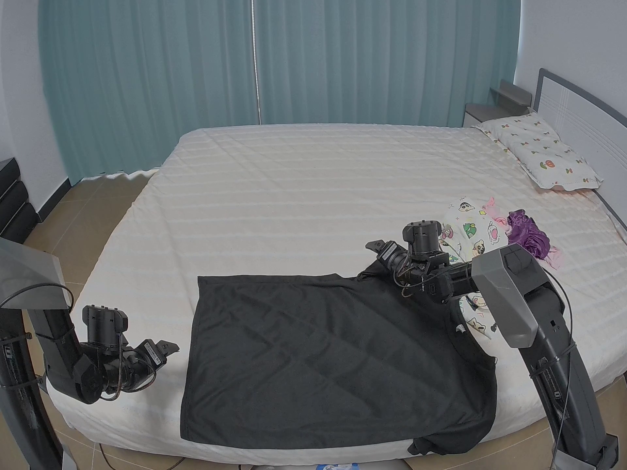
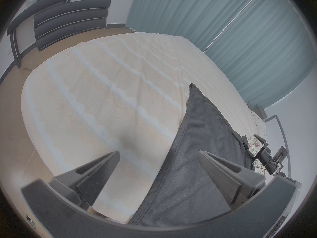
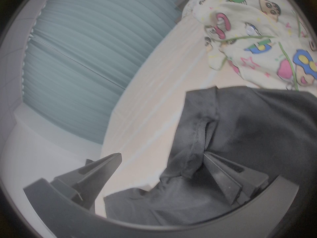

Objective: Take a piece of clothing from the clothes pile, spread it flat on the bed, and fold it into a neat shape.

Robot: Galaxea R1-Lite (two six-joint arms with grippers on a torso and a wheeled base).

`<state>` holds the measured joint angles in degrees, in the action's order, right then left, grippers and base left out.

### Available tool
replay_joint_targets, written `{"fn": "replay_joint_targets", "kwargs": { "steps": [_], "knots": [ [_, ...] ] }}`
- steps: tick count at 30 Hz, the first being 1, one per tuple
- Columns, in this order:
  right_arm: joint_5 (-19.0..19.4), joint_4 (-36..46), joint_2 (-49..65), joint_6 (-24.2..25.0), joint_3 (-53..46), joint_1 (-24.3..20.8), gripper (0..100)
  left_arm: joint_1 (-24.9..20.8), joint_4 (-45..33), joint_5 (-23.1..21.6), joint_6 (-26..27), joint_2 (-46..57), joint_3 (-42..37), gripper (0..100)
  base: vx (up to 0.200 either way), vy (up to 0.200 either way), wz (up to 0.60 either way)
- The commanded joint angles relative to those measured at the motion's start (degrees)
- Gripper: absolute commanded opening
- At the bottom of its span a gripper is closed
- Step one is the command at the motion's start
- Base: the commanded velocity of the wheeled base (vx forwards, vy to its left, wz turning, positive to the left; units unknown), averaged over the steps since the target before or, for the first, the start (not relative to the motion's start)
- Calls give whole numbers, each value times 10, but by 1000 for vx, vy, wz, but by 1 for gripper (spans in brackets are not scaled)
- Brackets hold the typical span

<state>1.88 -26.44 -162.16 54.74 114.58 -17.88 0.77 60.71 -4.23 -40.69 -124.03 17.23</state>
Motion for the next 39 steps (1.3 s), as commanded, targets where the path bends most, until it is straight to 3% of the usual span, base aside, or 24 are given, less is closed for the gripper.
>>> {"fn": "replay_joint_targets", "kwargs": {
  "steps": [1, 9, 11, 19, 22, 25, 33, 39],
  "knots": [
    [1, -56, -13, 2, 0, -1, 100, 0, 0, 0, -1, -1, 0, 100, 0, 0, 0],
    [6, -154, 4, -2, 0, -8, 100, 0, 1, 0, -2, -1, 1, 100, 0, 0, 0],
    [6, -179, 6, -22, 0, -12, 100, 0, 1, 0, -14, 0, 4, 100, 0, 0, 0],
    [-26, -136, 44, -42, -31, -3, 100, -1, 1, -10, -16, 5, -2, 100, 0, 0, 0],
    [-31, -143, 87, -65, -116, 3, 100, 0, -1, -37, -16, 9, -10, 100, 0, 0, 0],
    [-30, -180, 155, -73, -264, 3, 100, -4, -1, -55, -15, 26, -25, 100, 0, 0, 0],
    [-23, -361, 289, -88, -606, 3, 100, -29, 4, -80, 13, 29, -65, 100, -200, 0, 0],
    [-24, -444, 343, -87, -755, 3, 100, -39, 3, -90, 20, 26, -74, 100, -33, 0, 0]
  ]
}}
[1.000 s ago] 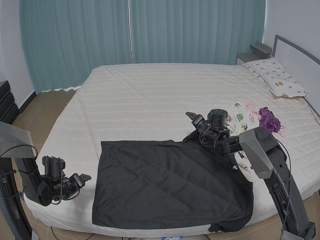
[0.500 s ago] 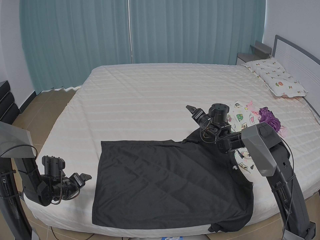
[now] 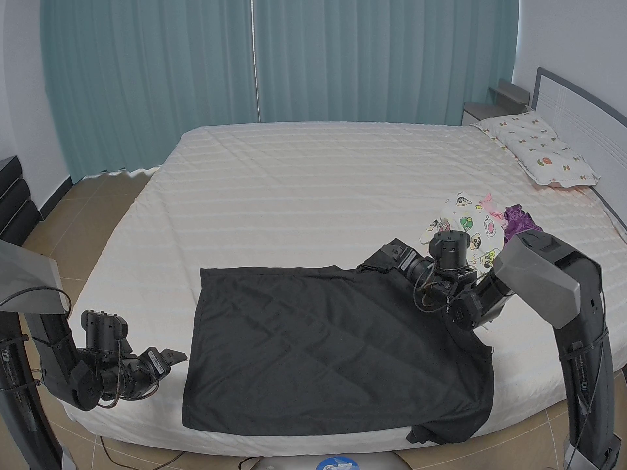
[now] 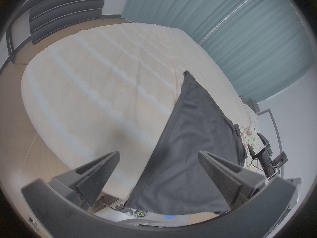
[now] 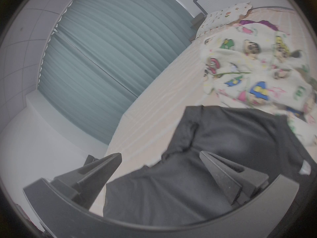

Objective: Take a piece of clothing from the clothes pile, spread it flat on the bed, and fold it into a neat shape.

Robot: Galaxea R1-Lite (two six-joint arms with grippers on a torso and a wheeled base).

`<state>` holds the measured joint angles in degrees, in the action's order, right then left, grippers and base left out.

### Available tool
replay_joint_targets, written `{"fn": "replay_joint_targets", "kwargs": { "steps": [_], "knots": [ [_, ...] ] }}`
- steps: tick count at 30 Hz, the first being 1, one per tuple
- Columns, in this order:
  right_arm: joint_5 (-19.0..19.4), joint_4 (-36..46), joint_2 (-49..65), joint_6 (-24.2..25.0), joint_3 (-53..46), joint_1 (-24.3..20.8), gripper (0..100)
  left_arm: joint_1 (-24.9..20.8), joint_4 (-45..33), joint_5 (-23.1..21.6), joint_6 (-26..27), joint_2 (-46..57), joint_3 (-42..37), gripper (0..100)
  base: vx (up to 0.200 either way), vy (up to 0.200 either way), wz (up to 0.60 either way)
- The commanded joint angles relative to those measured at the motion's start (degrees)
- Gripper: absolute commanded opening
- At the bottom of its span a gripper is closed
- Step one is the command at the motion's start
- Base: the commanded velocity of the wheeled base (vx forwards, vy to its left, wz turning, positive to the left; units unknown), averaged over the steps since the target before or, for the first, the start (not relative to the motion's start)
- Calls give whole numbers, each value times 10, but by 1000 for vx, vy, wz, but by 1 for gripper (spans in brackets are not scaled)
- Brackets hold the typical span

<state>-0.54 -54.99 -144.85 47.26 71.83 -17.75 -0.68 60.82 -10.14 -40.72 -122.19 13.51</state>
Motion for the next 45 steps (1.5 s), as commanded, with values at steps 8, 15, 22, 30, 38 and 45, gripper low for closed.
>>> {"fn": "replay_joint_targets", "kwargs": {
  "steps": [8, 15, 22, 30, 38, 45],
  "knots": [
    [3, -319, 146, -7, -507, 10, 100, -65, 4, -30, 20, 6, -53, 100, -25, 0, 0],
    [4, -349, 135, -7, -552, 35, 100, -90, 4, -16, 23, -15, -52, 100, -57, 0, 0],
    [37, -349, 136, 29, -557, 51, 100, -148, 7, 79, 19, -57, -34, 100, 0, 0, 0],
    [36, -350, 142, 38, -576, 51, 100, -174, 42, 161, 24, -125, 15, 100, 0, 0, 0],
    [34, -350, 142, 37, -576, 50, 100, -177, 79, 171, 35, -154, 32, 100, 0, 0, 0],
    [33, -350, 143, 36, -574, 49, 100, -178, 98, 189, 43, -176, 48, 100, 0, 0, 0]
  ]
}}
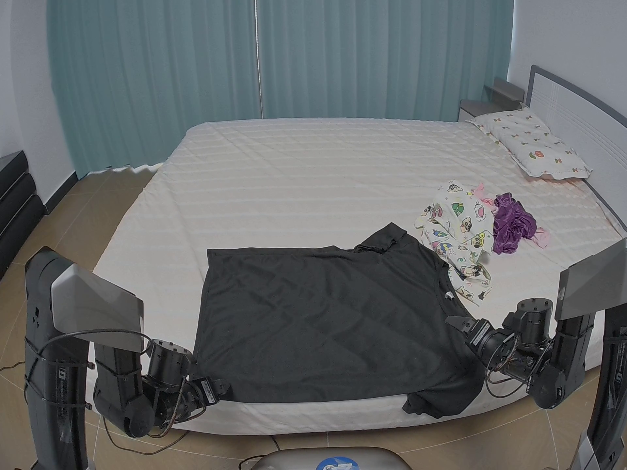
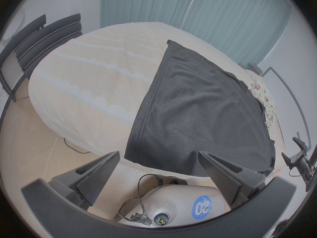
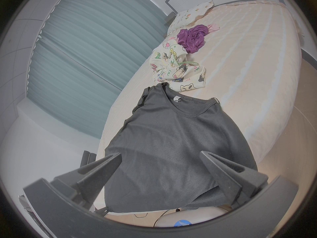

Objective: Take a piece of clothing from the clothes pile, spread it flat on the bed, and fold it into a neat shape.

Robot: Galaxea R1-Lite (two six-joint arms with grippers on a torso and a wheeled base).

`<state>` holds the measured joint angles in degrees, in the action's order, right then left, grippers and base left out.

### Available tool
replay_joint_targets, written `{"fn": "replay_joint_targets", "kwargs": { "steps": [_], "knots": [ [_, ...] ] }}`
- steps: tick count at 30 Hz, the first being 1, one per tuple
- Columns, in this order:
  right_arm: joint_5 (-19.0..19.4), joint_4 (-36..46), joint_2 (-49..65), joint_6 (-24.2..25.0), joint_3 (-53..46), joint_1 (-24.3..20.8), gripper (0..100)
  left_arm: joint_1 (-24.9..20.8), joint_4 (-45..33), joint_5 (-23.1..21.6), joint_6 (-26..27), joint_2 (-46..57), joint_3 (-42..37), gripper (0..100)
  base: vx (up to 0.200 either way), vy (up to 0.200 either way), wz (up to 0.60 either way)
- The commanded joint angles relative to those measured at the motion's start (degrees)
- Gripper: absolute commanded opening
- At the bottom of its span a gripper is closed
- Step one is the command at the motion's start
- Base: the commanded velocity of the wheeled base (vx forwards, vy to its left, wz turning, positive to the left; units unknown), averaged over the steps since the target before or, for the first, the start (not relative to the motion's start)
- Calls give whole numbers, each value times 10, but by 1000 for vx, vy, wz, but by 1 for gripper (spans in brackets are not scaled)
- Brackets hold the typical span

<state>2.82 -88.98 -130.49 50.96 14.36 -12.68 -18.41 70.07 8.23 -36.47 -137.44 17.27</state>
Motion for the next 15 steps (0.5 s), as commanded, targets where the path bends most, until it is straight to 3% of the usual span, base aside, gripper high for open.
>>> {"fn": "replay_joint_targets", "kwargs": {
  "steps": [1, 11, 12, 15],
  "knots": [
    [0, -10, 0, -1, 1, -2, 100, 0, 11, 12, 5, -27, 10, 100, 0, 0, 0],
    [3, -10, 6, 1, 1, -4, 100, 0, 38, 8, 25, -38, 10, 100, 0, 0, 0],
    [3, -10, 5, 0, 1, -4, 100, 0, 39, 8, 25, -38, 10, 0, 0, 0, 0],
    [2, -9, 4, -3, -4, -2, 100, 0, 40, 8, 20, -36, 6, 0, 0, 0, 0]
  ]
}}
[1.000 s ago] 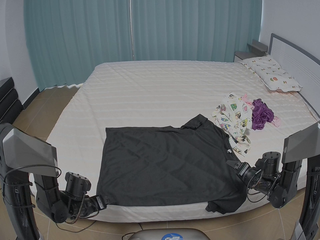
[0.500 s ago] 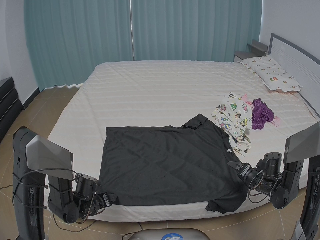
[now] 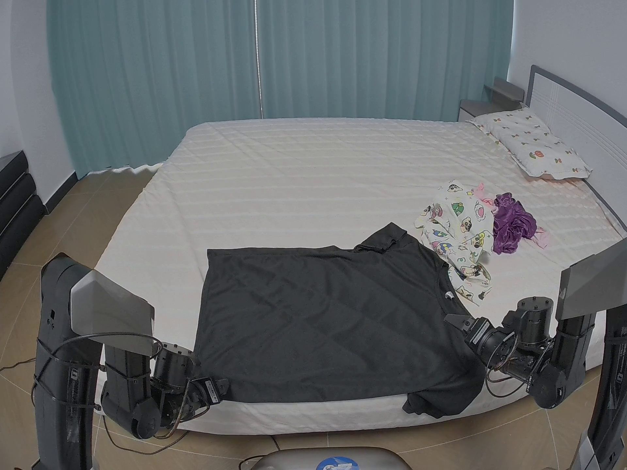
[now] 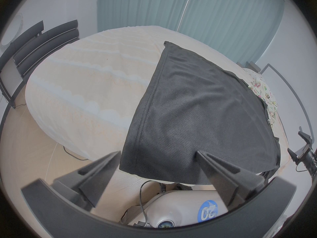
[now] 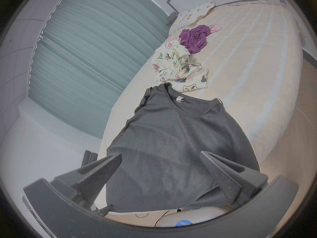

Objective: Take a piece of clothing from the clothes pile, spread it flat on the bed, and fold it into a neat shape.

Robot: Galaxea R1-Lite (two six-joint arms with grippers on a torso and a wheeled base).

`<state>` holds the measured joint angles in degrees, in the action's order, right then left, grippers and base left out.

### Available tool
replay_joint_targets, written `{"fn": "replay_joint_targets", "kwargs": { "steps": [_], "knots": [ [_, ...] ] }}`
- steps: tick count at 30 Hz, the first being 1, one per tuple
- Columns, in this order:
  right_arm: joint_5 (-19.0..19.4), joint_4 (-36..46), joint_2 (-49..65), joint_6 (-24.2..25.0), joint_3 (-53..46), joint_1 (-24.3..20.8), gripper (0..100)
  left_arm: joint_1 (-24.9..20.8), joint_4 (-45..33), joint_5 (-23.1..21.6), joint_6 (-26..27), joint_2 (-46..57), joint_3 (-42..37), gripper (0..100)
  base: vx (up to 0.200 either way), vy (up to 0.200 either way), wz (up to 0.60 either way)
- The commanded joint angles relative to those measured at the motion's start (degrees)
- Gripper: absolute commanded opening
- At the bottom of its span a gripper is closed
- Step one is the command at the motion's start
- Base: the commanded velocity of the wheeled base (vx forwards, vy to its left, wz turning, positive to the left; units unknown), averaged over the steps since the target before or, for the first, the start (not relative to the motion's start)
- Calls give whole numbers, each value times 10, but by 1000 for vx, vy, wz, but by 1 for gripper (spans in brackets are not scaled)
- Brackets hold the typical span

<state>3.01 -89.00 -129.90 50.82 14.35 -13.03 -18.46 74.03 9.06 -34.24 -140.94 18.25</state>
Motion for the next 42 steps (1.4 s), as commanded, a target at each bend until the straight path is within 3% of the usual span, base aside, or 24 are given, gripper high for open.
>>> {"fn": "replay_joint_targets", "kwargs": {
  "steps": [1, 8, 12, 13, 16, 20, 21, 22, 27, 32, 42],
  "knots": [
    [0, -9, 0, -5, -5, 4, 100, 0, 1, 0, -2, 0, -6, 0, 0, 0, 0],
    [16, -7, -10, -70, -2, 23, 100, 32, -7, -4, 7, 48, 6, 0, 0, 0, 0],
    [53, -2, -11, -114, 6, 53, 100, 33, -10, -37, -17, 68, -5, 0, 0, 0, 0],
    [75, 16, -11, -134, 21, 75, 100, 33, -11, -46, -53, 66, 4, 0, 0, 0, 0],
    [106, 79, -10, -149, 69, 101, 100, 40, -8, -50, -70, 71, 7, 0, 0, 0, 0],
    [119, 217, -7, -165, 157, 118, 100, 47, -8, -80, -107, 76, -1, 0, 0, 0, 0],
    [119, 217, -7, -165, 157, 118, 100, 47, -8, -80, -107, 76, -1, 0, 0, 0, 0],
    [121, 253, -4, -183, 167, 120, 100, 49, -8, -97, -140, 78, 5, 0, 0, 0, 0],
    [173, 253, -6, -209, 147, 149, 100, 60, -8, -118, -157, 80, 8, 0, 0, 0, 0],
    [177, 259, -18, -240, 144, 176, 100, 62, -8, -120, -157, 80, 10, 0, 0, 0, 0],
    [176, 261, -54, -270, 137, 165, 100, 62, -9, -120, -172, 84, 14, 0, 0, 0, 0]
  ]
}}
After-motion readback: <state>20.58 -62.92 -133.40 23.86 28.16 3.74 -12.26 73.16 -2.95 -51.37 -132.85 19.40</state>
